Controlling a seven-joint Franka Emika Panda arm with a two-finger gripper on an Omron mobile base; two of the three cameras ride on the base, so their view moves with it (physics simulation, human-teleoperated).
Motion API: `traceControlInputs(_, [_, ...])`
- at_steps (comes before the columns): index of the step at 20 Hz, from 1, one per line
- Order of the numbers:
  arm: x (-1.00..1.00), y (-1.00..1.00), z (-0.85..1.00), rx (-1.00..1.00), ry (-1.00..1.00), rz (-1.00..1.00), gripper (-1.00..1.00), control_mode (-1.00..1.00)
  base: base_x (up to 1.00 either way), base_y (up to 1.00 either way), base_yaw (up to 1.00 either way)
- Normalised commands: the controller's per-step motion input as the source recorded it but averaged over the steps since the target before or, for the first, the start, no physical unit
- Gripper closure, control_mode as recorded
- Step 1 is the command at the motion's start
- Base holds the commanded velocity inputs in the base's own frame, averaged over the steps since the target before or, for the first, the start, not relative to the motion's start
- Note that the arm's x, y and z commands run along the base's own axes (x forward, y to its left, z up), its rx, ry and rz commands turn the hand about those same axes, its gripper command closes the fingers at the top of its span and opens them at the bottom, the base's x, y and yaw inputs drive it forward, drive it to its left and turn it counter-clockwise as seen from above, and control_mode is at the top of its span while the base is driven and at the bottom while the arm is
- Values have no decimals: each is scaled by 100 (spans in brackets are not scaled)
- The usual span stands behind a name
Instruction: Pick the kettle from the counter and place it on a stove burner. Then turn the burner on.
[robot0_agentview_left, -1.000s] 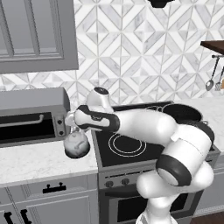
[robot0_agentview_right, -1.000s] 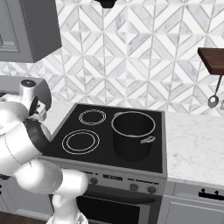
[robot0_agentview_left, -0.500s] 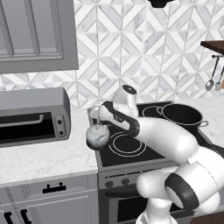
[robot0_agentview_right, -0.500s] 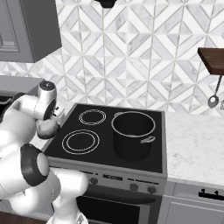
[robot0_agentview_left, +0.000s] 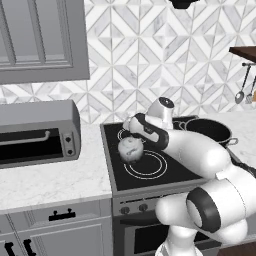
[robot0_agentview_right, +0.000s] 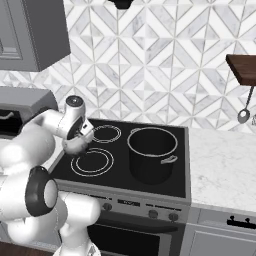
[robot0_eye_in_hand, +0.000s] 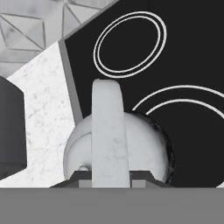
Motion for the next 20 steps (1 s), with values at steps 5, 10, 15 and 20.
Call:
traceControlInputs(5, [1,-45,-24,6,3,-3,100,-100,0,0,0])
traceControlInputs(10, [0,-35,-44,5,8,0,100,-100,0,0,0])
traceControlInputs(15, [0,-26,-35,1,4,0,100,-100,0,0,0])
traceControlInputs(20, [2,-5,-9,0,0,0,100,-100,0,0,0])
